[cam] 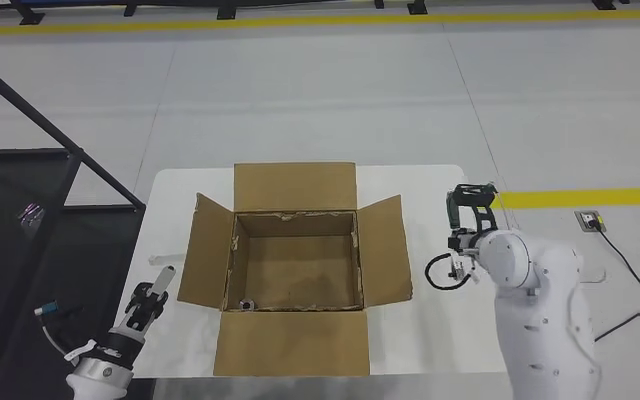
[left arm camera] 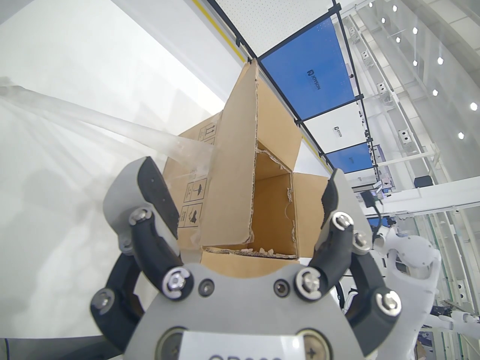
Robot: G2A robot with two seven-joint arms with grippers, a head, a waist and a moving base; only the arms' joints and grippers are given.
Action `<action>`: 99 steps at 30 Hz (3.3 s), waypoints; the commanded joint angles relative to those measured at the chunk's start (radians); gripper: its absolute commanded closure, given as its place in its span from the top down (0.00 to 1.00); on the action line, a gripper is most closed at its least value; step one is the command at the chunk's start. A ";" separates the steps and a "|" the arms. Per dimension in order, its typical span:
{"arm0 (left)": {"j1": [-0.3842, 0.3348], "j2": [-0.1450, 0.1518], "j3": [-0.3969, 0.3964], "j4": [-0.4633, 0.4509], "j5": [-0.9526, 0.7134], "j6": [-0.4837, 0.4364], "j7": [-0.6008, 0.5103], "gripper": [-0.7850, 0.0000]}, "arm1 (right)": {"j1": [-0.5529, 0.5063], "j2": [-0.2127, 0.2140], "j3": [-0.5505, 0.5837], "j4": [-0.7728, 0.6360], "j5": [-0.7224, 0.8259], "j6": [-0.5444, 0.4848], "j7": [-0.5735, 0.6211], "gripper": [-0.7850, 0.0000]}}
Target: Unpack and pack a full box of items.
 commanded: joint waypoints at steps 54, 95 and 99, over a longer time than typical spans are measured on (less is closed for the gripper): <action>0.000 0.000 0.000 0.000 0.000 0.000 0.000 1.00 | -0.027 0.057 -0.019 0.099 0.147 0.159 -0.278 0.36; -0.002 -0.007 -0.022 0.085 -0.102 -0.084 -0.014 1.00 | 0.474 -0.146 -0.884 0.237 0.177 0.223 0.064 1.00; -0.002 -0.007 -0.022 0.085 -0.102 -0.084 -0.014 1.00 | 0.474 -0.146 -0.884 0.237 0.177 0.223 0.064 1.00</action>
